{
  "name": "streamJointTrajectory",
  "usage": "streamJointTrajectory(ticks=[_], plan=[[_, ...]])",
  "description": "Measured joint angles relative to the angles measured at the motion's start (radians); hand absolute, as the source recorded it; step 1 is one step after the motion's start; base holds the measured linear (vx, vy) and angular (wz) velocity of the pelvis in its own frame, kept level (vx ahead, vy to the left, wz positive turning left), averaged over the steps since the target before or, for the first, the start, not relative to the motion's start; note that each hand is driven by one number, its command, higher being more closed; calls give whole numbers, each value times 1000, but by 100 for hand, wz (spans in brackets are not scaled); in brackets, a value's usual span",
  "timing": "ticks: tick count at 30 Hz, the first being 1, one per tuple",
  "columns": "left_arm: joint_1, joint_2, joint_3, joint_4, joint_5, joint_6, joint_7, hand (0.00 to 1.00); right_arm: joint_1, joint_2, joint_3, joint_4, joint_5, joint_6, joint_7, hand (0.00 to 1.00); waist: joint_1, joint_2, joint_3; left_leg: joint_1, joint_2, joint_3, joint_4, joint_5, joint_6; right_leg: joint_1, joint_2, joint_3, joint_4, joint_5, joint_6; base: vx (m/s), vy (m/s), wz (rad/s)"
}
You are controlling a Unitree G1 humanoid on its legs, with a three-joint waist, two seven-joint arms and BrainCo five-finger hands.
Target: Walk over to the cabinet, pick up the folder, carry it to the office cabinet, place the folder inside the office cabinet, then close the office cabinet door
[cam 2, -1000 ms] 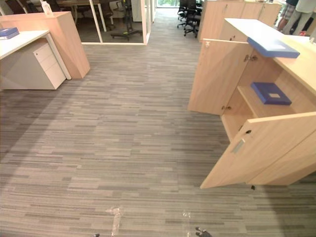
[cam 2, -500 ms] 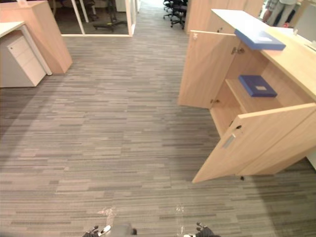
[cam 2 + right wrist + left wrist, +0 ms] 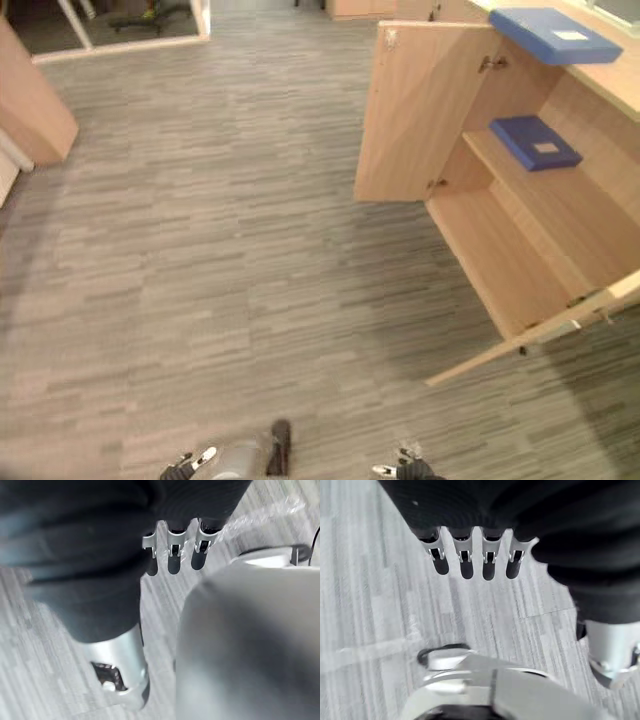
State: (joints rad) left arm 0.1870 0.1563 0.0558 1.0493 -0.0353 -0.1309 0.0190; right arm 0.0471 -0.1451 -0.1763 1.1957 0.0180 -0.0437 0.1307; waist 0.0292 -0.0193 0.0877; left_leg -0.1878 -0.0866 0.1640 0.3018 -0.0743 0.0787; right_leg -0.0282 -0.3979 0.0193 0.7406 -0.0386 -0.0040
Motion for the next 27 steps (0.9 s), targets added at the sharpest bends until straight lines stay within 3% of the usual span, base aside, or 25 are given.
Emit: streamJointTrajectory(ticks=[1, 2, 3, 5, 7, 9, 13, 14, 16, 17, 18, 20, 22, 24, 27], plan=[[-1, 5, -8, 0, 5, -7, -2, 0, 14, -12, -1, -44, 2, -9, -9, 0, -23, -2, -2, 64, -46, 1, -51, 2, 5, -52, -69, -68, 165, 10, -76, 356, 359, 5], [-3, 6, -11, 1, 5, -11, -4, 0, 19, -18, -2, -60, 1, -10, -12, 0, -31, -2, -2, 101, -64, -1, -83, 3, 8, -70, -104, -113, 234, 8, -113, 380, 343, 19], [-5, 4, -15, 3, 5, -15, -7, 0, 21, -31, -1, -68, 2, -11, -15, 0, -37, 5, 0, 162, -81, -7, -136, 5, 11, -98, -131, -188, 321, 0, -123, 322, 246, 6], [-9, 4, -18, 5, 21, -14, -10, 0, 21, -21, 3, -67, 2, -18, -16, 0, -36, 11, 11, 225, -77, -20, -171, 5, 12, -124, -84, -278, 341, -68, -67, 304, 184, -5], [-27, 6, -24, 19, 21, -13, -12, 0, 20, 10, 10, -87, 18, -25, -12, 0, -44, 14, 45, 277, -60, -52, -176, -20, 46, -143, 57, -329, 255, -172, 15, 176, 7, 10], [-43, 4, -18, 22, 19, -5, -13, 0, 22, 11, 27, -103, 43, -28, -8, 0, -45, 11, 63, 298, -55, -54, -167, -64, 66, -187, 136, -366, 171, -216, 23, 92, -38, 6], [-45, -4, 7, 20, 39, 0, -13, 0, 33, 9, 51, -129, 47, -35, -8, 0, -45, 3, 70, 341, -30, -53, -147, -135, 37, -232, 198, -520, -38, -203, 0, 130, -39, -3], [-45, -5, 10, 19, 44, 4, -13, 0, 47, 11, 51, -140, 51, -37, -8, 0, -46, 3, 66, 347, -21, -55, -129, -166, 24, -233, 203, -551, -95, -187, -49, 345, -106, 6], [-40, -13, 39, 18, 48, 8, -15, 0, 76, 18, 46, -141, 78, -38, -8, 0, -46, -2, 38, 348, 0, -65, -82, -229, 0, -202, 217, -562, -201, -178, -68, 444, -132, 9], [-31, -36, 72, 8, 47, 13, -16, 0, 90, 17, 18, -140, 80, -36, -8, 0, -46, 23, 25, 345, 46, -65, -5, -280, -36, -169, 263, -578, -230, -203, -85, 397, -118, 16], [-22, -44, 107, -21, 47, 14, -19, 0, 108, 29, -1, -139, 80, -34, -11, 0, -57, 26, 14, 291, 91, -56, 153, -309, -72, -135, 301, -594, -258, -227, -87, 500, -190, 16], [-22, -58, 172, -50, 34, 15, -24, 0, 123, 34, 0, -140, 81, -30, -12, 0, -56, 24, 9, 181, 153, -48, 445, -283, -108, -77, 352, -599, -307, -244, -92, 447, -190, -7], [-17, -74, 228, -65, -1, 15, -26, 0, 128, 33, -1, -128, 79, -17, -12, 0, -41, 27, 9, 46, 257, -48, 809, -250, -152, 18, 422, -560, -366, -264, -110, 513, -116, -60], [-21, -75, 241, -71, -9, 15, -25, 0, 122, 34, -2, -105, 79, -12, -12, 0, -27, 19, 12, -18, 291, -46, 894, -254, -146, 76, 435, -496, -402, -266, -112, 575, 22, -89], [-21, -83, 239, -90, -9, 7, -11, 0, 106, 36, -17, -87, 78, 6, -12, 0, -14, 6, 19, -108, 286, -64, 792, -272, -123, 160, 410, -392, -458, -257, -97, 400, 118, -91]])
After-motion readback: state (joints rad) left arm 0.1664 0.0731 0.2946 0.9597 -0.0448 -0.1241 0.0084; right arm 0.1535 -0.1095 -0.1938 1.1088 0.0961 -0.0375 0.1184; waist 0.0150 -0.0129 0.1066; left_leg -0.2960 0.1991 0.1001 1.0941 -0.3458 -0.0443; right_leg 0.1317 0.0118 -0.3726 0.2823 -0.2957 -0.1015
